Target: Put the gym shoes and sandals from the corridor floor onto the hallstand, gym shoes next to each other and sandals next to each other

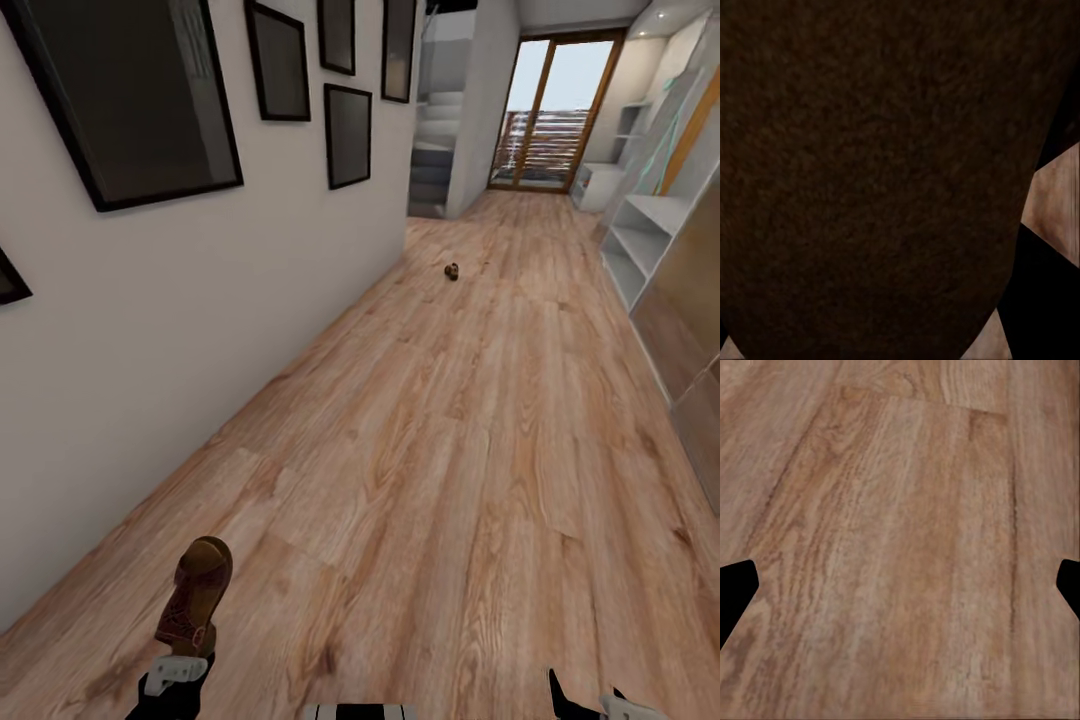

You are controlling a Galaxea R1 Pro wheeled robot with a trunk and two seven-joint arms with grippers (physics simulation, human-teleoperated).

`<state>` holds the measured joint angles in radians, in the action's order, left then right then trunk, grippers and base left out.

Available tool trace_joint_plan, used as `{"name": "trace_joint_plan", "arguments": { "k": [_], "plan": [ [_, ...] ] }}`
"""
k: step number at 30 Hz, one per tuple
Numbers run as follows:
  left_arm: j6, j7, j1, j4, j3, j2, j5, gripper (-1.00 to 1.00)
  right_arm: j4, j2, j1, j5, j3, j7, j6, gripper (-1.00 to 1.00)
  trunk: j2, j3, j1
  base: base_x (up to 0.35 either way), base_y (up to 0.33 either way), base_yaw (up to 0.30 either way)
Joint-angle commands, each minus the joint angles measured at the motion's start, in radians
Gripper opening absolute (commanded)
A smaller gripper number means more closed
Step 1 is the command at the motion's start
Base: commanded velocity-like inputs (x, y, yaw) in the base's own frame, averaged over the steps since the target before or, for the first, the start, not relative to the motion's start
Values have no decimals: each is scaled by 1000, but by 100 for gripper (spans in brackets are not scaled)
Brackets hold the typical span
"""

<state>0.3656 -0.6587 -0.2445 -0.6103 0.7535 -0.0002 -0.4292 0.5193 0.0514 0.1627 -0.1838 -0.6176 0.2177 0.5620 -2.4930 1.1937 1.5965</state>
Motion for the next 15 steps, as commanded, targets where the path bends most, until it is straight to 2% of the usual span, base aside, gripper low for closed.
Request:
{"name": "trace_joint_plan", "arguments": {
  "k": [1, 15],
  "plan": [
    [6, -5, -1, 0, 7, -1, -10, -100, -1, -1, 1, -9, -8, 6, 4, 100, 7, -3, -4, 0, 0, -287],
    [6, -5, -1, 0, 6, -1, -10, -100, -1, -1, 1, -9, -8, 8, 4, 100, 105, -55, -58, 0, 0, -287]
  ]
}}
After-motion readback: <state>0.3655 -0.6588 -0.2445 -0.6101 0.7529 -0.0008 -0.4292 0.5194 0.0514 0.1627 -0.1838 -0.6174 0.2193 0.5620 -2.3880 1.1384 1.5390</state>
